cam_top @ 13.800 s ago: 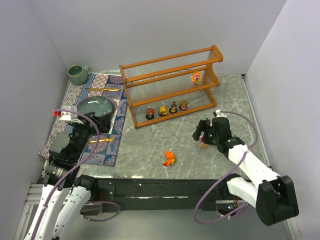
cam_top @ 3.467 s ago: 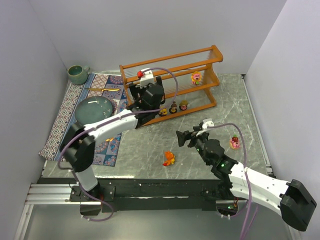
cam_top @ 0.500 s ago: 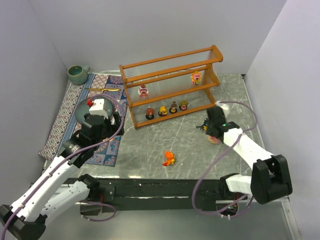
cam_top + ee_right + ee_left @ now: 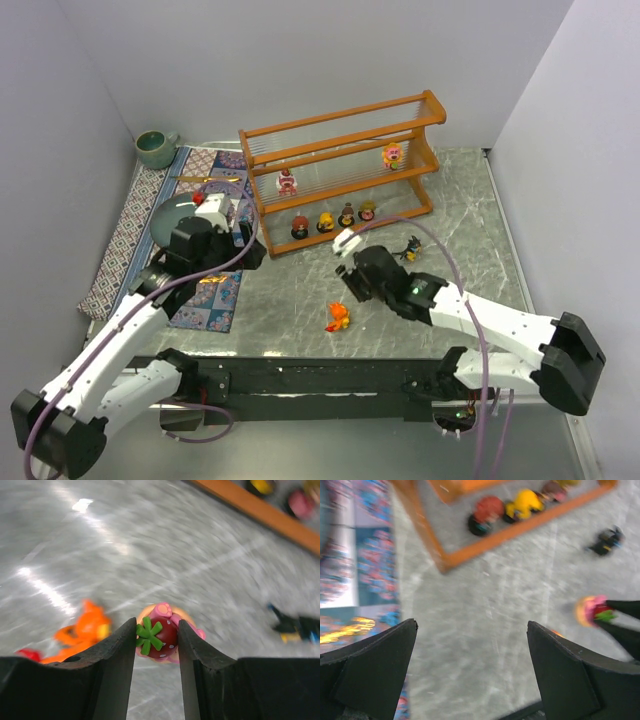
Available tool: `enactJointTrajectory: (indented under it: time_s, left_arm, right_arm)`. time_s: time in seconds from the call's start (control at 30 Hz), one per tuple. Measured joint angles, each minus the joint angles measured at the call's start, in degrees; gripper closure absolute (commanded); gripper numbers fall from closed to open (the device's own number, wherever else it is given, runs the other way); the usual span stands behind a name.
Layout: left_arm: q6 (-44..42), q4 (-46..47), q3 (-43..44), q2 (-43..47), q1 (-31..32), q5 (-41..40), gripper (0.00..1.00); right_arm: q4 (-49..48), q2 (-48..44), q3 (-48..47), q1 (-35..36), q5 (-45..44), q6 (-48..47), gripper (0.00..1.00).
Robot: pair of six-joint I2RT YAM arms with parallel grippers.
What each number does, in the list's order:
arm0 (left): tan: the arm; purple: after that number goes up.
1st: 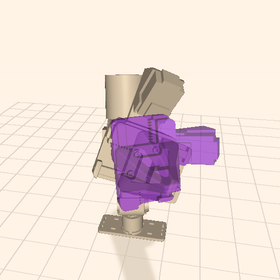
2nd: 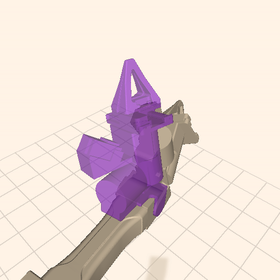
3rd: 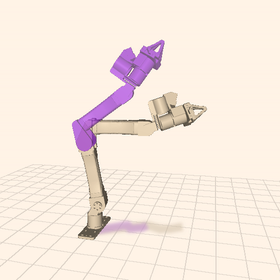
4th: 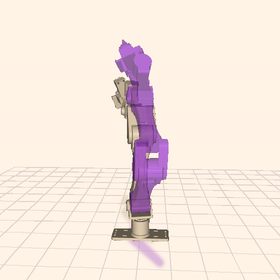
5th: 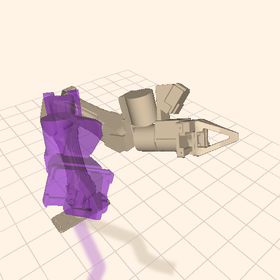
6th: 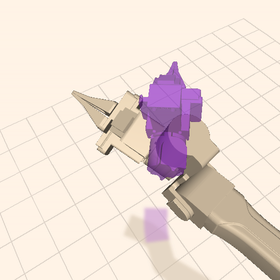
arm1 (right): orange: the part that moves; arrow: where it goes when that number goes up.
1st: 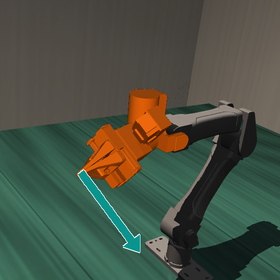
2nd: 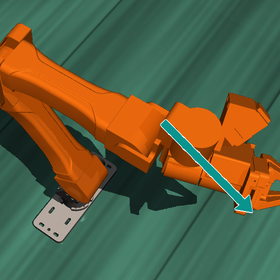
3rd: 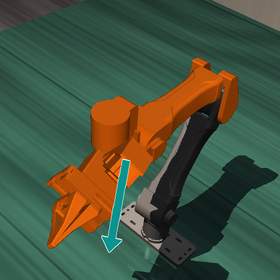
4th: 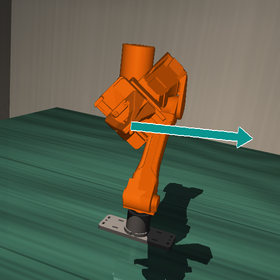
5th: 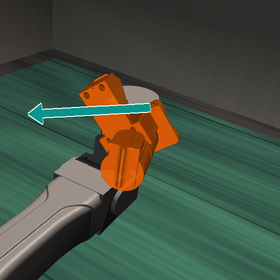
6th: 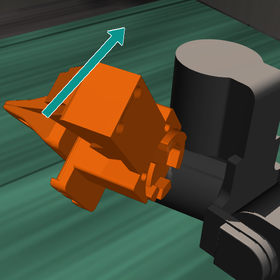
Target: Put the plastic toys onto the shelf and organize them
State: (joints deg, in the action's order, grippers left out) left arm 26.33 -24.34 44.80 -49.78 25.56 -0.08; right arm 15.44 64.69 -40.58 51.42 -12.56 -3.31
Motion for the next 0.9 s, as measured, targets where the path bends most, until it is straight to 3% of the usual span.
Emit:
enactJointTrajectory:
  time_s: [0.37, 0.63, 0.9]
  left_arm:
    - [17.3, 10.0, -2.1, -4.7, 1.3, 18.5, 0.03]
    - [24.7, 14.7, -2.0, -12.4, 10.7, 21.7, 0.03]
    - [32.2, 22.1, -3.4, -15.8, 13.7, 23.8, 0.03]
  right_arm:
    - [-12.3, -8.3, 5.9, 8.9, 12.1, -9.7, 0.99]
    - [-18.2, -10.4, 6.5, 9.8, 18.5, -14.5, 0.98]
    - [-20.8, -11.0, 6.6, 9.8, 19.1, -17.4, 0.99]
